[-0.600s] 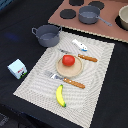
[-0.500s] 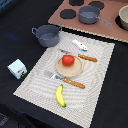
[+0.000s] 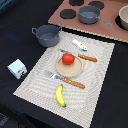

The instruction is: Interact with the objects in diverse but meaningful ways.

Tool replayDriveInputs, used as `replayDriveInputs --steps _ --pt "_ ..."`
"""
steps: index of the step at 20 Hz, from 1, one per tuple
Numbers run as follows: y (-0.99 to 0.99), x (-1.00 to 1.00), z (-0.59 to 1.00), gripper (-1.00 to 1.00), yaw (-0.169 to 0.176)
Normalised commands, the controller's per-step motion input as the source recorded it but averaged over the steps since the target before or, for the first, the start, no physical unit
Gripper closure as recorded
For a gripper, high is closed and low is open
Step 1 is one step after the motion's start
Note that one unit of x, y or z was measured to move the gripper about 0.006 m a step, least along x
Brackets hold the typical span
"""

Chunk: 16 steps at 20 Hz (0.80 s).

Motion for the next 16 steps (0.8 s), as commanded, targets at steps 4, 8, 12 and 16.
replayDriveInputs --steps 4,8,12,16 --pt "-0.93 0.31 -0.06 -1.00 0.003" --pt "-1.00 0.27 -0.09 -1.00 0.000" --pt "-1.00 0.24 -0.11 -1.00 0.000" --pt "-1.00 0.19 -0.17 -1.00 0.000"
